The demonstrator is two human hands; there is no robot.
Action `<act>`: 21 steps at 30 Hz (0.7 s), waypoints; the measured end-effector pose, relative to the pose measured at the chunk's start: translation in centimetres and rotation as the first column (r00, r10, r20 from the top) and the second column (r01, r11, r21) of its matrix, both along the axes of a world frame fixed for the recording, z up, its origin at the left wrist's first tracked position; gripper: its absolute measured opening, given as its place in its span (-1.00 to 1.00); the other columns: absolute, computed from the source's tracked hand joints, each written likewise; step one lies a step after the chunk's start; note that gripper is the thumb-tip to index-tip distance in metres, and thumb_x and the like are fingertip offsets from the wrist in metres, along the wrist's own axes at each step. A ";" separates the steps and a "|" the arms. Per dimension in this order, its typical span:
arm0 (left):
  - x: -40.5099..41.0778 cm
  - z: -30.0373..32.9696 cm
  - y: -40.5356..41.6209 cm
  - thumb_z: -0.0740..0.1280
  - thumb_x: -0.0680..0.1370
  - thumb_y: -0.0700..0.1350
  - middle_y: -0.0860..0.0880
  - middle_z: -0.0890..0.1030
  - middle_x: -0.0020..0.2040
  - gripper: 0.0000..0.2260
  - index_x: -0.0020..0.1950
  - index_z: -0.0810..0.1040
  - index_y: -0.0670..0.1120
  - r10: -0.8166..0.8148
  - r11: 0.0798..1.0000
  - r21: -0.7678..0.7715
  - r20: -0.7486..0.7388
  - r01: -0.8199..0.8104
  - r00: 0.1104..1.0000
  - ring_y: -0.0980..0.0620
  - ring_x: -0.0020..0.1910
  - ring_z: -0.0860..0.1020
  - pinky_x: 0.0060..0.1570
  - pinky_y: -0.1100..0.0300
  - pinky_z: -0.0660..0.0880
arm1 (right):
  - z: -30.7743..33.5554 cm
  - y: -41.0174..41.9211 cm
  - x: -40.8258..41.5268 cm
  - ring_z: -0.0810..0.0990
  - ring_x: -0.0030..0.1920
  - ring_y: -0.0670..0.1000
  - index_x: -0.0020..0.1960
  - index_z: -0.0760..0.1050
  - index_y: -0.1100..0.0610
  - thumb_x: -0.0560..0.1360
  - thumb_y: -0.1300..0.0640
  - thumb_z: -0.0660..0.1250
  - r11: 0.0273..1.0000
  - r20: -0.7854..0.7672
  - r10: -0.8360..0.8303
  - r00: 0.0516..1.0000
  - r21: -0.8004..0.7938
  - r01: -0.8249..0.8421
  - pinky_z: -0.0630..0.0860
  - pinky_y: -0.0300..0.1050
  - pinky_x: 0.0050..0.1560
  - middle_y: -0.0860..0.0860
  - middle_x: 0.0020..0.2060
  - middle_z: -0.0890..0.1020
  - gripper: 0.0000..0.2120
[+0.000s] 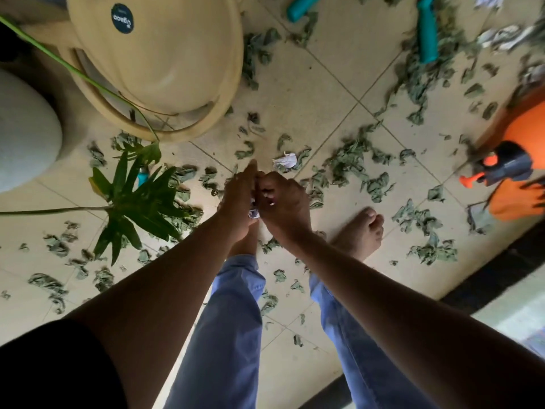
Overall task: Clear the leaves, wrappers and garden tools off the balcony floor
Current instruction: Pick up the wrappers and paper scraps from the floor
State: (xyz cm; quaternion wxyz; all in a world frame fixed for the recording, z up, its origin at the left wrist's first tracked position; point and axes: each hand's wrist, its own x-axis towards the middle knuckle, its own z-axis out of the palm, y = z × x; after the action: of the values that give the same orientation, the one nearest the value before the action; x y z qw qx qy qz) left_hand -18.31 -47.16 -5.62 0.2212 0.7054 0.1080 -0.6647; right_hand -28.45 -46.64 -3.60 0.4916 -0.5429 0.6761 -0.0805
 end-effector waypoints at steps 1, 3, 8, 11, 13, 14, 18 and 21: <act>-0.2 -0.1 0.1 0.41 0.55 0.13 -0.17 0.55 -0.20 -0.73 -0.14 0.55 -0.05 -0.032 0.999 -0.001 0.038 0.033 0.999 -0.10 -0.23 0.52 -0.17 0.06 0.41 | 0.2 0.4 0.0 0.66 -0.22 -0.02 -0.12 0.62 0.06 0.46 0.18 0.36 0.999 0.016 -0.031 0.999 0.006 0.031 0.59 -0.05 -0.21 -0.05 -0.25 0.68 -0.93; -0.2 -0.3 0.7 0.45 0.41 0.05 -0.17 0.53 -0.27 -0.81 -0.19 0.55 -0.04 -0.126 0.992 0.024 0.104 0.125 0.987 -0.10 -0.26 0.49 -0.24 0.10 0.35 | 0.2 0.8 -0.3 0.60 -0.20 -0.03 -0.16 0.61 0.11 0.41 0.30 0.32 0.996 0.042 -0.071 0.997 -0.043 0.072 0.57 -0.04 -0.18 -0.04 -0.21 0.64 -0.87; 0.3 -0.8 1.3 0.39 0.56 -0.06 -0.24 0.63 -0.05 -0.87 0.06 0.65 -0.04 -0.178 0.983 0.060 0.109 0.172 0.978 -0.13 -0.20 0.54 -0.39 0.24 0.28 | -2.8 -1.2 -2.6 0.59 -0.19 -0.04 0.03 0.63 0.04 0.48 0.30 0.31 0.987 -0.211 -0.036 0.977 -0.160 0.001 0.48 -0.19 -0.29 0.02 0.00 0.62 -0.76; 0.7 -1.2 1.6 0.37 0.58 -0.10 -0.19 0.64 -0.18 -0.90 0.01 0.65 -0.09 -0.144 0.989 0.047 0.132 0.139 0.981 -0.10 -0.34 0.52 -0.46 0.30 0.27 | -5.7 -3.3 -3.7 0.60 -0.18 -0.01 0.22 0.58 0.02 0.56 0.31 0.31 0.974 -0.337 0.138 0.931 -0.122 -0.188 0.37 -0.32 -0.38 0.09 0.10 0.58 -0.69; 0.9 -1.2 1.8 0.37 0.59 -0.10 -0.13 0.66 -0.24 -0.93 -0.05 0.63 -0.06 -0.140 0.990 0.043 0.135 0.135 0.981 -0.10 -0.32 0.55 -0.45 0.30 0.28 | -7.2 -4.6 -4.2 0.61 -0.19 0.09 0.33 0.50 0.00 0.57 0.32 0.30 0.940 -0.399 0.287 0.871 -0.056 -0.336 0.49 -0.17 -0.38 0.13 0.11 0.52 -0.61; 1.0 -1.2 1.9 0.37 0.59 -0.09 -0.12 0.66 -0.19 -0.93 -0.04 0.63 -0.04 -0.147 0.989 0.053 0.138 0.141 0.979 -0.11 -0.27 0.56 -0.43 0.28 0.30 | -7.8 -5.1 -4.4 0.62 -0.18 0.14 0.35 0.46 0.00 0.56 0.33 0.28 0.916 -0.416 0.349 0.840 -0.037 -0.399 0.54 -0.09 -0.34 0.15 0.11 0.49 -0.59; 1.3 -0.6 2.3 0.36 0.61 -0.08 -0.07 0.63 -0.21 -0.89 -0.10 0.62 0.00 -0.162 0.986 0.053 0.156 0.156 0.974 -0.04 -0.32 0.54 -0.38 0.23 0.31 | -8.8 -6.5 -4.6 0.63 -0.12 0.26 0.31 0.43 0.06 0.53 0.30 0.29 0.816 -0.459 0.517 0.723 0.008 -0.578 0.51 0.02 -0.24 0.19 0.11 0.46 -0.62; 1.5 -0.1 2.9 0.35 0.60 -0.09 -0.04 0.65 -0.22 -0.87 -0.12 0.65 0.00 -0.159 0.987 0.032 0.154 0.156 0.975 0.00 -0.34 0.57 -0.34 0.22 0.32 | -8.0 -6.8 -4.6 0.62 -0.10 0.28 0.22 0.48 0.08 0.54 0.27 0.27 0.823 -0.456 0.512 0.728 0.017 -0.568 0.51 0.02 -0.19 0.20 0.10 0.47 -0.72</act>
State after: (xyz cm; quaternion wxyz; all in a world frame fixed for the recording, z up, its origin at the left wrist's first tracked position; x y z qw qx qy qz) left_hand -16.86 -44.29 -5.73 0.1684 0.7639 0.0405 -0.6217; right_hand -33.03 -53.43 -11.57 0.2927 -0.7489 0.5754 0.1497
